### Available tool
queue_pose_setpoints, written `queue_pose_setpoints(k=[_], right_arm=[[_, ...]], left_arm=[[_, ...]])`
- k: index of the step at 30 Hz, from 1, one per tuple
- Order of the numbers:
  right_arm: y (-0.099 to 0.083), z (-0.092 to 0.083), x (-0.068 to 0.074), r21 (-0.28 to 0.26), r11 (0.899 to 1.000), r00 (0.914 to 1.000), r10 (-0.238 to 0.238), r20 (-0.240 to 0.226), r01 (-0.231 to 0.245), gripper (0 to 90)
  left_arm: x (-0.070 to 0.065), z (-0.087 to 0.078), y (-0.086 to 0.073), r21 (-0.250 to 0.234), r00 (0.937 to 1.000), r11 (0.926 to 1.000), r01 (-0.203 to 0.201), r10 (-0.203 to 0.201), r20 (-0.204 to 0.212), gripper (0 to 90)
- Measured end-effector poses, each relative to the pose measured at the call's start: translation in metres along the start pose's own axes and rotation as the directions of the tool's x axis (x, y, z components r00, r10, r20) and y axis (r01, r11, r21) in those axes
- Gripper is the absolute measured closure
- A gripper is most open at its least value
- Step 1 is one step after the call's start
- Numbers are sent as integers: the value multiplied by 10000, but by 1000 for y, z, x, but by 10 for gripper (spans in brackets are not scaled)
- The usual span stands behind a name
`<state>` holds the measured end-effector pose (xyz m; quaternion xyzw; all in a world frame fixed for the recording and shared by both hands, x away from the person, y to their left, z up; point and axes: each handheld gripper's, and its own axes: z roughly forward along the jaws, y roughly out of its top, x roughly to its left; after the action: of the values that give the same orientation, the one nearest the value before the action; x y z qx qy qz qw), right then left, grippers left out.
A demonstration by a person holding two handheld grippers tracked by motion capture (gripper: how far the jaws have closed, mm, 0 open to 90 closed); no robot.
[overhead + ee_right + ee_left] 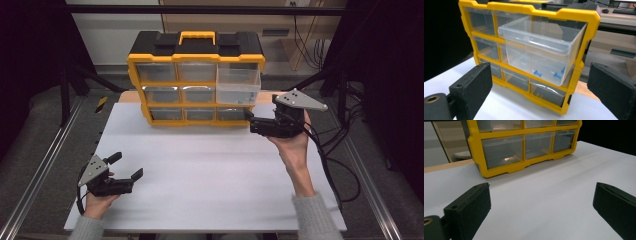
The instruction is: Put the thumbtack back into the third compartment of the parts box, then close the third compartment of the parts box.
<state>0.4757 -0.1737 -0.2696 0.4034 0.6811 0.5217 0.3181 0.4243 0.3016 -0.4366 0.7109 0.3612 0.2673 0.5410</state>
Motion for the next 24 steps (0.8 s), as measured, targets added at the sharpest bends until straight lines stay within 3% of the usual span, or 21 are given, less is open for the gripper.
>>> queue_pose_setpoints(k=[12,16,24], right_arm=[[-20,-1,1,243,9995,9998,189,-83,-187,63],[-21,-1,3,187,9997,9997,182,-173,-179,103],[-23,0,8,220,9996,9994,176,-302,-170,296]], left_arm=[[0,0,0,12,10000,10000,-18,18,-10,11],[0,0,0,4,10000,10000,42,-42,-10,11],[-1,1,0,46,10000,10000,-42,42,-12,12]])
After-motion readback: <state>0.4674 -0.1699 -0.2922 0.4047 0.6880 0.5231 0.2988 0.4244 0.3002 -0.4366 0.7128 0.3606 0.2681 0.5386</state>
